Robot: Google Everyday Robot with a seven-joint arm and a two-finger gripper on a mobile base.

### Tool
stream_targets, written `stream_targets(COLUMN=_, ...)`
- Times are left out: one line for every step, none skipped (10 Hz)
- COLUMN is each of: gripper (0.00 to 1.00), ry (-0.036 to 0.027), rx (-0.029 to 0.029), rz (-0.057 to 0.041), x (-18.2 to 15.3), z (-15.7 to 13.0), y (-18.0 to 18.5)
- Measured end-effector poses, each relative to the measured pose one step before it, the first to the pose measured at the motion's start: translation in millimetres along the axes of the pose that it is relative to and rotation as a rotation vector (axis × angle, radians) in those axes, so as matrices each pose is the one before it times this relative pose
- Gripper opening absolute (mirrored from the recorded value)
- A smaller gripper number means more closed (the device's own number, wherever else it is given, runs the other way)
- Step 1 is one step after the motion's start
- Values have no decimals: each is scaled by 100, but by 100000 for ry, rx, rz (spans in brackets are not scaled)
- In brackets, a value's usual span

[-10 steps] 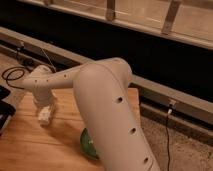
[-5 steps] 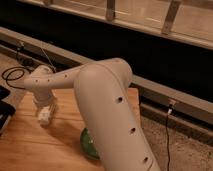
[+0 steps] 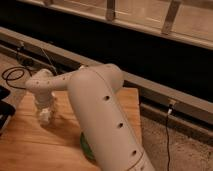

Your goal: Place the bottle in the ceramic bowl

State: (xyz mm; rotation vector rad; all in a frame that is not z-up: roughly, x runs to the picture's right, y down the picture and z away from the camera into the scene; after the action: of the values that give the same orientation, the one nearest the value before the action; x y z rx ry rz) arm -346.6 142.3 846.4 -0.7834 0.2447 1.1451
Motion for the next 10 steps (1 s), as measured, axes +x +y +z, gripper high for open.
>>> stream_targets(gripper=65, ry=597, rx=-486, rz=1161, x=-139, z=564, y=-144)
stream_targets(gripper=65, ry=766, rx=-352, rz=1727, x=-115, z=823, y=125)
stream_targets(gripper=65, ry=728, rx=601, rz=672, x=-52, z=415, y=143)
stream_targets(gripper=60, ry=131, rx=285, rz=-128, x=28, z=238, y=223)
stream_targets(gripper=52, ry=-338, rx=182, rz=-435, x=-11, z=-77, y=83)
stream_targets(gripper=40, ry=-742, rx=298, rz=-508, x=29, z=-273, y=37)
stream_targets(gripper=30, ry=-691, rx=116, rz=-227, x=99, z=-281, y=4)
stream_targets(gripper=21, ry=-779, rx=67, rz=-18, x=98, z=-327, y=-113)
stream_targets(gripper=10, ry=-768, rx=-58, rz=166, x=140, z=-303, y=-193)
stream_targets(gripper=2, ry=-817, rx=-136, rz=230, x=158, z=-239, y=-171)
